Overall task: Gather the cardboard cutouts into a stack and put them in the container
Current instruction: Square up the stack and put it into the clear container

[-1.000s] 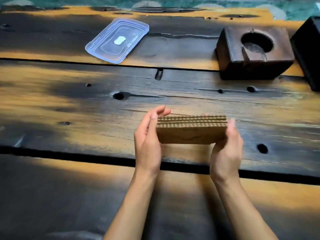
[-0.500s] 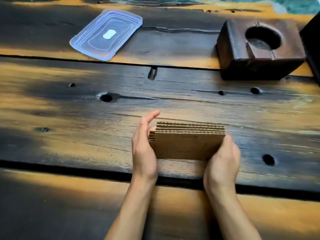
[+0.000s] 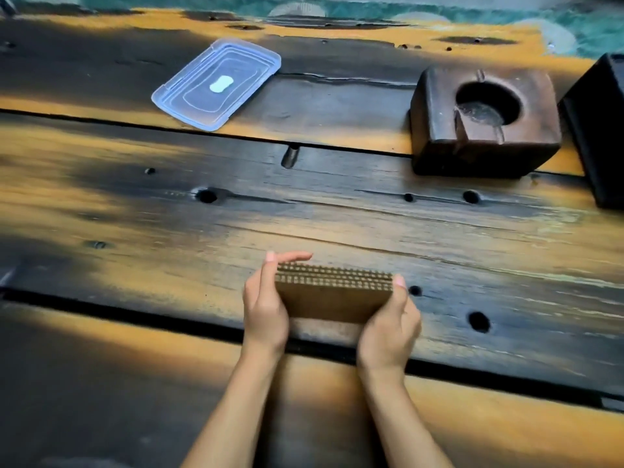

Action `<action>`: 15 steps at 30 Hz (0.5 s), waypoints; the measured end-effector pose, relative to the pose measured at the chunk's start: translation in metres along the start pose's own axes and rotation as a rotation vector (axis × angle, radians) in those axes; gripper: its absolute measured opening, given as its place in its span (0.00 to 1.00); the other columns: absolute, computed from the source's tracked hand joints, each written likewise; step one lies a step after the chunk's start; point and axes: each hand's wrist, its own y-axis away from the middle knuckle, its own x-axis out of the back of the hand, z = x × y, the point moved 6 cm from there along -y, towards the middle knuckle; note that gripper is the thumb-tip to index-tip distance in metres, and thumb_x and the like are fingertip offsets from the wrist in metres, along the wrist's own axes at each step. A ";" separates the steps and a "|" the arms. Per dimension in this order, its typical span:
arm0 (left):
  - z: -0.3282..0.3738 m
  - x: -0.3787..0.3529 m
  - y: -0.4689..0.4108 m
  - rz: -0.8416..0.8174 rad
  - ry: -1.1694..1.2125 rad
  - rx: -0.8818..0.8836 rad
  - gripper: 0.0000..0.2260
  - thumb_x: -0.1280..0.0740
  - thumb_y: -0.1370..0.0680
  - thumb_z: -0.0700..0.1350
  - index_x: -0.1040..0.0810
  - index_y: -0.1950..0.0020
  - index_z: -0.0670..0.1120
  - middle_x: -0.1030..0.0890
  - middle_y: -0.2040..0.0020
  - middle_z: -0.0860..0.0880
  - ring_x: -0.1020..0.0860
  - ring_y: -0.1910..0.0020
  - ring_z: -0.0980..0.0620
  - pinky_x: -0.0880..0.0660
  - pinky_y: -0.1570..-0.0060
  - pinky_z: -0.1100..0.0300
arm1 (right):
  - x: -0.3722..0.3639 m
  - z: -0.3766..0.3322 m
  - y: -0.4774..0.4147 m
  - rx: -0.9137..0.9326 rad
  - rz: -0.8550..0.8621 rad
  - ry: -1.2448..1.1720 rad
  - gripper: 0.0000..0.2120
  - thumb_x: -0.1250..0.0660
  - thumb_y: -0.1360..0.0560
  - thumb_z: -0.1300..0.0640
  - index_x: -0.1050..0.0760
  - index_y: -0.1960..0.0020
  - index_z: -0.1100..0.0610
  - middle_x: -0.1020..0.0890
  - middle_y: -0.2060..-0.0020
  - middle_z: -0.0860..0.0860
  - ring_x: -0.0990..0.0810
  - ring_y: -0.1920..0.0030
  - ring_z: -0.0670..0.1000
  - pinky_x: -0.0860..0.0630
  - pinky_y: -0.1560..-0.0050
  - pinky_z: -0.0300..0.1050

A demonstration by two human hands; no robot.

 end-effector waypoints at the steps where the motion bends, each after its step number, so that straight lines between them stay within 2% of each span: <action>1: 0.003 0.000 -0.001 0.042 -0.014 0.069 0.23 0.47 0.11 0.44 0.16 0.55 0.49 0.12 0.59 0.57 0.17 0.54 0.66 0.26 0.47 0.69 | -0.001 -0.006 -0.002 -0.019 -0.009 0.023 0.25 0.46 0.24 0.37 0.26 0.69 0.52 0.23 0.68 0.47 0.25 0.59 0.52 0.28 0.51 0.51; 2: 0.008 0.001 0.003 0.101 -0.027 0.122 0.21 0.45 0.11 0.43 0.19 0.59 0.51 0.15 0.63 0.56 0.20 0.61 0.68 0.28 0.51 0.72 | -0.001 -0.011 -0.002 -0.040 -0.018 0.062 0.27 0.45 0.22 0.40 0.19 0.64 0.58 0.18 0.65 0.55 0.21 0.57 0.56 0.26 0.48 0.53; 3: 0.011 0.004 0.010 0.147 -0.057 0.166 0.20 0.44 0.11 0.43 0.22 0.60 0.52 0.20 0.64 0.55 0.24 0.64 0.65 0.30 0.54 0.74 | 0.002 -0.015 0.001 -0.060 -0.022 0.105 0.26 0.43 0.19 0.45 0.15 0.56 0.63 0.15 0.59 0.63 0.18 0.52 0.61 0.27 0.44 0.55; 4: 0.011 0.007 0.022 0.158 -0.096 0.221 0.19 0.43 0.11 0.43 0.21 0.58 0.51 0.22 0.60 0.55 0.26 0.63 0.61 0.31 0.55 0.75 | 0.010 -0.017 0.005 -0.105 -0.021 0.125 0.23 0.42 0.16 0.50 0.15 0.48 0.65 0.14 0.50 0.67 0.18 0.45 0.64 0.29 0.40 0.53; 5: 0.009 0.010 0.038 0.148 -0.128 0.298 0.17 0.44 0.11 0.42 0.17 0.51 0.45 0.21 0.54 0.50 0.24 0.54 0.56 0.31 0.53 0.75 | 0.022 -0.018 0.013 -0.156 -0.032 0.118 0.20 0.42 0.14 0.54 0.16 0.42 0.66 0.16 0.44 0.68 0.20 0.39 0.65 0.32 0.38 0.49; 6: 0.008 0.017 0.055 0.152 -0.133 0.365 0.16 0.45 0.11 0.40 0.17 0.41 0.38 0.20 0.46 0.44 0.23 0.43 0.50 0.31 0.47 0.73 | 0.032 -0.022 0.024 -0.189 -0.066 0.125 0.19 0.44 0.13 0.56 0.18 0.37 0.65 0.17 0.40 0.67 0.22 0.36 0.63 0.34 0.37 0.44; 7: 0.010 0.025 0.069 0.153 -0.142 0.379 0.16 0.45 0.12 0.38 0.20 0.32 0.34 0.19 0.39 0.39 0.23 0.34 0.44 0.31 0.37 0.67 | 0.043 -0.028 0.037 -0.185 -0.107 0.125 0.20 0.44 0.13 0.54 0.20 0.34 0.66 0.18 0.37 0.65 0.23 0.33 0.60 0.36 0.37 0.38; 8: 0.017 0.027 0.083 0.125 -0.144 0.381 0.17 0.44 0.12 0.39 0.22 0.30 0.33 0.20 0.34 0.35 0.24 0.31 0.38 0.32 0.29 0.58 | 0.054 -0.037 0.049 -0.162 -0.153 0.108 0.24 0.45 0.14 0.50 0.22 0.32 0.65 0.18 0.35 0.60 0.23 0.33 0.52 0.36 0.38 0.31; 9: 0.025 0.029 0.096 0.096 -0.140 0.384 0.18 0.42 0.13 0.43 0.20 0.32 0.33 0.20 0.34 0.32 0.23 0.31 0.36 0.31 0.26 0.49 | 0.065 -0.045 0.060 -0.120 -0.194 0.085 0.29 0.45 0.17 0.44 0.23 0.31 0.65 0.18 0.36 0.53 0.22 0.35 0.40 0.36 0.41 0.24; 10: 0.037 0.031 0.108 0.085 -0.145 0.371 0.23 0.41 0.17 0.49 0.19 0.34 0.34 0.19 0.36 0.32 0.22 0.33 0.37 0.29 0.27 0.44 | 0.076 -0.055 0.072 -0.084 -0.248 0.081 0.34 0.46 0.20 0.39 0.23 0.31 0.64 0.17 0.39 0.44 0.23 0.40 0.29 0.35 0.42 0.23; 11: 0.045 0.035 0.118 0.085 -0.158 0.376 0.27 0.43 0.20 0.54 0.18 0.35 0.36 0.18 0.38 0.33 0.21 0.35 0.40 0.29 0.28 0.44 | 0.088 -0.063 0.083 -0.063 -0.313 0.096 0.34 0.46 0.23 0.35 0.21 0.33 0.60 0.15 0.47 0.38 0.24 0.43 0.25 0.31 0.43 0.27; 12: 0.053 0.039 0.129 0.087 -0.177 0.396 0.30 0.44 0.23 0.56 0.18 0.34 0.37 0.18 0.38 0.35 0.22 0.35 0.41 0.29 0.27 0.45 | 0.100 -0.069 0.096 -0.054 -0.397 0.127 0.29 0.45 0.23 0.33 0.21 0.36 0.51 0.15 0.52 0.38 0.38 0.37 0.34 0.28 0.45 0.33; 13: 0.060 0.042 0.140 0.074 -0.200 0.423 0.31 0.45 0.24 0.58 0.18 0.33 0.38 0.18 0.37 0.35 0.22 0.34 0.39 0.30 0.26 0.44 | 0.111 -0.072 0.109 -0.080 -0.476 0.156 0.19 0.43 0.23 0.32 0.22 0.41 0.39 0.17 0.54 0.33 0.33 0.61 0.27 0.29 0.49 0.32; 14: 0.065 0.045 0.152 0.045 -0.223 0.454 0.32 0.45 0.24 0.58 0.19 0.33 0.38 0.18 0.35 0.35 0.22 0.32 0.36 0.30 0.26 0.41 | 0.121 -0.078 0.121 -0.097 -0.532 0.192 0.12 0.40 0.24 0.33 0.26 0.44 0.32 0.19 0.52 0.28 0.23 0.49 0.27 0.30 0.49 0.27; 15: 0.064 0.045 0.160 0.017 -0.239 0.493 0.32 0.45 0.25 0.58 0.18 0.33 0.38 0.18 0.35 0.34 0.23 0.31 0.35 0.30 0.27 0.38 | 0.129 -0.077 0.128 -0.100 -0.556 0.230 0.10 0.38 0.25 0.34 0.27 0.44 0.30 0.19 0.50 0.28 0.23 0.47 0.29 0.30 0.46 0.26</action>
